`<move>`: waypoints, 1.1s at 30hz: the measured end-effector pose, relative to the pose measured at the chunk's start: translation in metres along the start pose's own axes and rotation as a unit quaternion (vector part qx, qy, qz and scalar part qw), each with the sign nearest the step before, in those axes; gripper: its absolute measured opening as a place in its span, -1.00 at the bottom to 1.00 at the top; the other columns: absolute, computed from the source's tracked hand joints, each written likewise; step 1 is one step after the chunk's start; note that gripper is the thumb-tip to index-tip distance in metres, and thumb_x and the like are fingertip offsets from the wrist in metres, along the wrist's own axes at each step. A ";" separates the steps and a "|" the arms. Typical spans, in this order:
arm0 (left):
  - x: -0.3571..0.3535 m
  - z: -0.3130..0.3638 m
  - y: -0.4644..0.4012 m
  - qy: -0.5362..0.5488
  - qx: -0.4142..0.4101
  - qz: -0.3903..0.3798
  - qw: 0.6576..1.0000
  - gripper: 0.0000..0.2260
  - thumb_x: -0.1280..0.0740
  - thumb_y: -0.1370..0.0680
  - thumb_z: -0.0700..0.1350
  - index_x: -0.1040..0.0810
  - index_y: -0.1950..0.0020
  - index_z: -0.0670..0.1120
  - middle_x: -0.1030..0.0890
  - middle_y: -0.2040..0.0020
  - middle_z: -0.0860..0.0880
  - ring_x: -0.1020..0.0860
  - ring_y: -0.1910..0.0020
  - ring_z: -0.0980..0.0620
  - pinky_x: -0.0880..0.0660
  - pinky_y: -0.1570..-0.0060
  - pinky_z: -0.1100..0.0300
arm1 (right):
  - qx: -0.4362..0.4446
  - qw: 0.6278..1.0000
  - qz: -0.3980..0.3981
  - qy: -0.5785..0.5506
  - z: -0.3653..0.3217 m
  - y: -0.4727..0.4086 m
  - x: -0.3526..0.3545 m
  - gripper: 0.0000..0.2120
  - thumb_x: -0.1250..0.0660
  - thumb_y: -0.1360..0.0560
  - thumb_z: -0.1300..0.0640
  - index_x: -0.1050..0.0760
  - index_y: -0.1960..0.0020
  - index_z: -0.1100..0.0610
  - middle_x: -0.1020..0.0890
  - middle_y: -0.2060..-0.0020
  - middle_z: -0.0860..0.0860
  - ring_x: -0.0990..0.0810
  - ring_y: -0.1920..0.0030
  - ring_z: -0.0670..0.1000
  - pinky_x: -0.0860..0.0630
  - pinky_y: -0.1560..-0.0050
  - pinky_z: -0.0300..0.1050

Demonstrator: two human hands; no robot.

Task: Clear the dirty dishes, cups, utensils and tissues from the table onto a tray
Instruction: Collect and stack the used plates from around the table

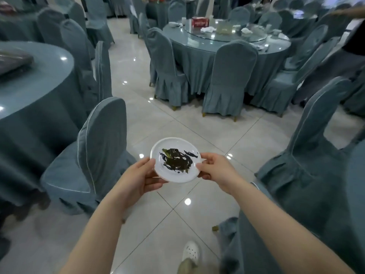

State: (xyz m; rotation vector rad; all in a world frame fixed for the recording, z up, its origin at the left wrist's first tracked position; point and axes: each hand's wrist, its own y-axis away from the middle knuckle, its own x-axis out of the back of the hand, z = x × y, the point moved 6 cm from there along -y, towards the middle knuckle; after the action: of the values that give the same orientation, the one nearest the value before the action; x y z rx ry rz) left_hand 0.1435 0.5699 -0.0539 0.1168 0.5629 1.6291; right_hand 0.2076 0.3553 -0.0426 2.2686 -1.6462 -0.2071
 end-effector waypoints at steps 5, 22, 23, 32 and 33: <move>-0.038 0.035 -0.085 -0.011 -0.019 -0.013 1.000 -0.82 -0.25 -0.60 -0.14 -0.54 -0.18 -0.01 -0.69 0.12 -0.15 -0.67 0.23 -0.05 -0.59 0.32 0.23 | 0.009 1.000 0.016 -0.017 -0.026 -0.071 0.056 -0.75 -0.35 -0.46 0.31 -0.59 -0.02 0.01 -0.61 0.32 0.05 -0.59 0.38 -0.05 -0.50 0.33 -0.24; -0.213 0.129 -0.364 -0.041 -0.016 -0.212 0.976 -0.84 -0.22 -0.60 -0.14 -0.55 -0.12 -0.02 -0.69 0.15 -0.03 -0.62 0.29 0.07 -0.60 0.23 0.20 | -0.016 0.930 0.294 -0.219 -0.032 -0.182 0.281 -0.81 -0.30 -0.55 0.14 -0.59 -0.13 0.09 -0.70 0.01 0.06 -0.69 0.01 0.10 -0.58 -0.03 -0.02; -0.233 0.137 -0.381 -0.045 -0.013 -0.241 0.969 -0.84 -0.22 -0.60 -0.14 -0.55 -0.12 -0.02 -0.69 0.14 -0.04 -0.63 0.29 0.06 -0.60 0.24 0.21 | -0.012 0.918 0.325 -0.229 -0.033 -0.182 0.296 -0.82 -0.29 -0.56 0.15 -0.59 -0.13 0.10 -0.70 0.01 0.06 -0.69 0.03 0.09 -0.58 -0.02 -0.03; -0.399 0.145 -0.451 -0.080 0.052 -0.399 0.912 -0.84 -0.21 -0.62 -0.13 -0.53 -0.15 -0.02 -0.70 0.13 -0.04 -0.65 0.29 0.05 -0.58 0.32 0.25 | -0.003 0.778 0.543 -0.316 -0.006 -0.112 0.380 -0.81 -0.22 -0.60 0.15 -0.57 -0.13 0.09 -0.70 0.00 0.07 -0.69 0.03 0.07 -0.54 0.08 -0.07; -0.416 0.140 -0.455 -0.085 0.063 -0.408 0.907 -0.84 -0.21 -0.62 -0.13 -0.53 -0.15 -0.02 -0.70 0.12 -0.05 -0.66 0.28 0.05 -0.58 0.33 0.25 | -0.006 0.764 0.560 -0.320 0.000 -0.104 0.389 -0.81 -0.22 -0.60 0.14 -0.58 -0.12 0.08 -0.70 0.00 0.06 -0.69 0.02 0.07 -0.54 0.07 -0.06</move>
State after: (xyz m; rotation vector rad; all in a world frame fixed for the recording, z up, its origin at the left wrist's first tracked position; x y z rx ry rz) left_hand 0.6738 0.2270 -0.0210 0.0980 0.4882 0.7551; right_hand 0.4260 0.0173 -0.0493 0.8266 -2.9769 -0.7029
